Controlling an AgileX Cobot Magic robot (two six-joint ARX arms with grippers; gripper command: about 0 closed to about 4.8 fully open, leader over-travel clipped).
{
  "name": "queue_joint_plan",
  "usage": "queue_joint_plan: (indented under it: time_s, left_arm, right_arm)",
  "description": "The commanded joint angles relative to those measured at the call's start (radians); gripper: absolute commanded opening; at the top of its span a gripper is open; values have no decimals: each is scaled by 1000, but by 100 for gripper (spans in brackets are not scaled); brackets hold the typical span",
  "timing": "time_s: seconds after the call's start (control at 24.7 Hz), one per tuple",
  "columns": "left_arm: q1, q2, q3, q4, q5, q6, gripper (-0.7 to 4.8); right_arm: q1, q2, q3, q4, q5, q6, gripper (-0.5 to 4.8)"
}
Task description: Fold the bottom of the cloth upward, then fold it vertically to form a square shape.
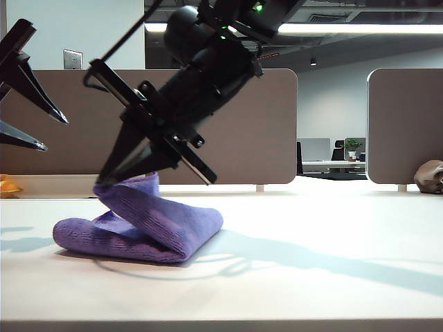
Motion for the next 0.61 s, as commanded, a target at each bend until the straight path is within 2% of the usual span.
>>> queue_joint_plan:
  time_s: [0.04,0.28,0.61]
  left_arm:
    - [18,-4,3,35,18,-27,209]
    - [53,-5,3,50,56,-50,209]
    - [58,-6,3,50,57,-49,209]
  right_arm:
    - [6,6,28,22,-12,16,-2]
    - [23,40,91,16,-32,20,-1]
    - [44,100,122,5,-53,38,-1]
